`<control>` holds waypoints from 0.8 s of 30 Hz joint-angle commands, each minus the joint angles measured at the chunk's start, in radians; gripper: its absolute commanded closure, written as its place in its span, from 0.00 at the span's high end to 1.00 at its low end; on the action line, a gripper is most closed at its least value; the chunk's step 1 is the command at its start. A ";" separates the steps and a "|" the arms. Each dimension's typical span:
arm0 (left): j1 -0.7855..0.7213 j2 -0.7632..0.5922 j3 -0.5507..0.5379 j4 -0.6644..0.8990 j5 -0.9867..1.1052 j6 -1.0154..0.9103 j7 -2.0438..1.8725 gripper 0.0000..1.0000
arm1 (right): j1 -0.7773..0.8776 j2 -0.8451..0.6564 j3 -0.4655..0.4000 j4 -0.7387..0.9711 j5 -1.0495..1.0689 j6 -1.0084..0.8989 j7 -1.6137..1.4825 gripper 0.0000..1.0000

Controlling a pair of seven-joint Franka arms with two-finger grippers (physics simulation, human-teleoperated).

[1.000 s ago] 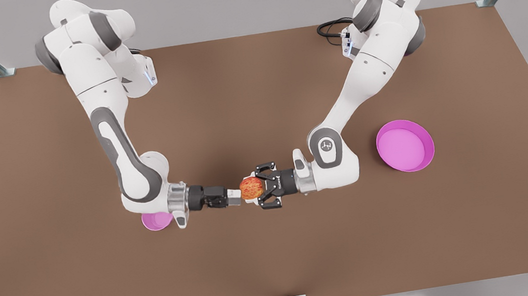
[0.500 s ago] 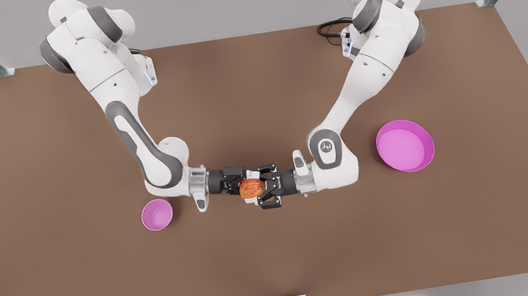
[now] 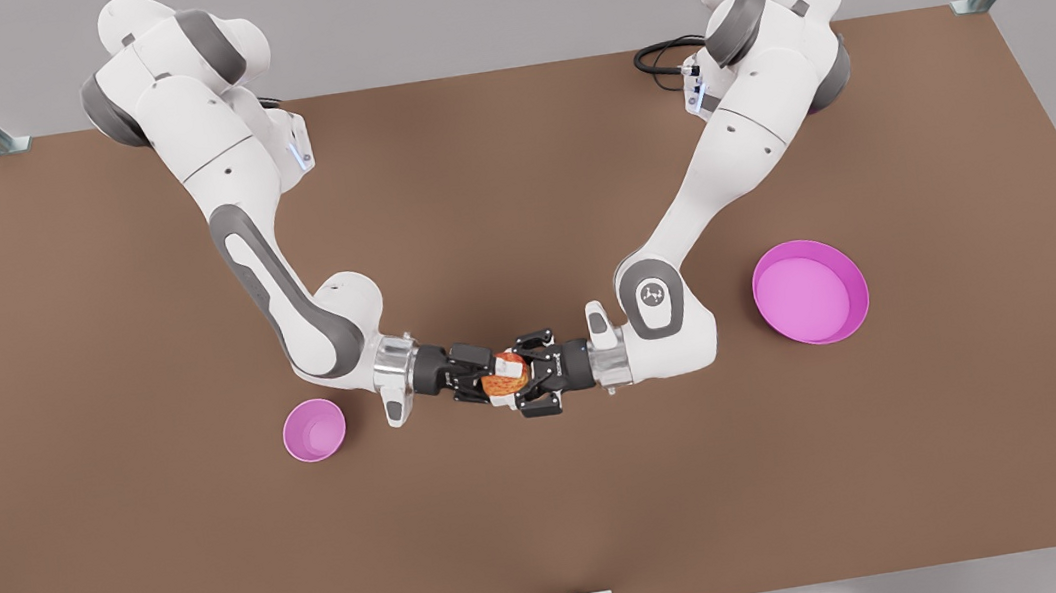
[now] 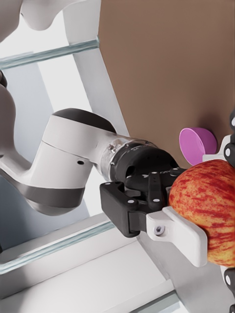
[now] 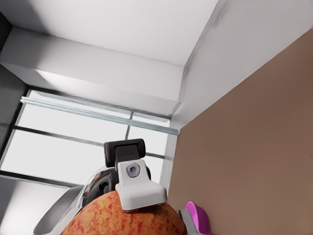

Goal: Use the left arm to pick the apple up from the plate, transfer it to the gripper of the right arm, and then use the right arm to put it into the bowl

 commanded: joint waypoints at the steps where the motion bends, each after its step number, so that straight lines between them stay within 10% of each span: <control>1: -0.001 -0.002 0.000 -0.001 -0.013 -0.006 0.033 1.00 | 0.000 -0.001 0.000 0.001 0.000 0.009 -0.103 0.67; 17: 0.011 -0.011 0.001 -0.026 -0.007 -0.007 0.000 1.00 | -0.252 -0.006 -0.001 -0.075 -0.413 -0.226 -0.091 0.67; 24: 0.411 -0.452 0.012 -0.142 1.665 -0.655 -1.935 1.00 | -0.442 -0.013 -0.001 -0.055 -1.088 -0.355 -0.105 0.67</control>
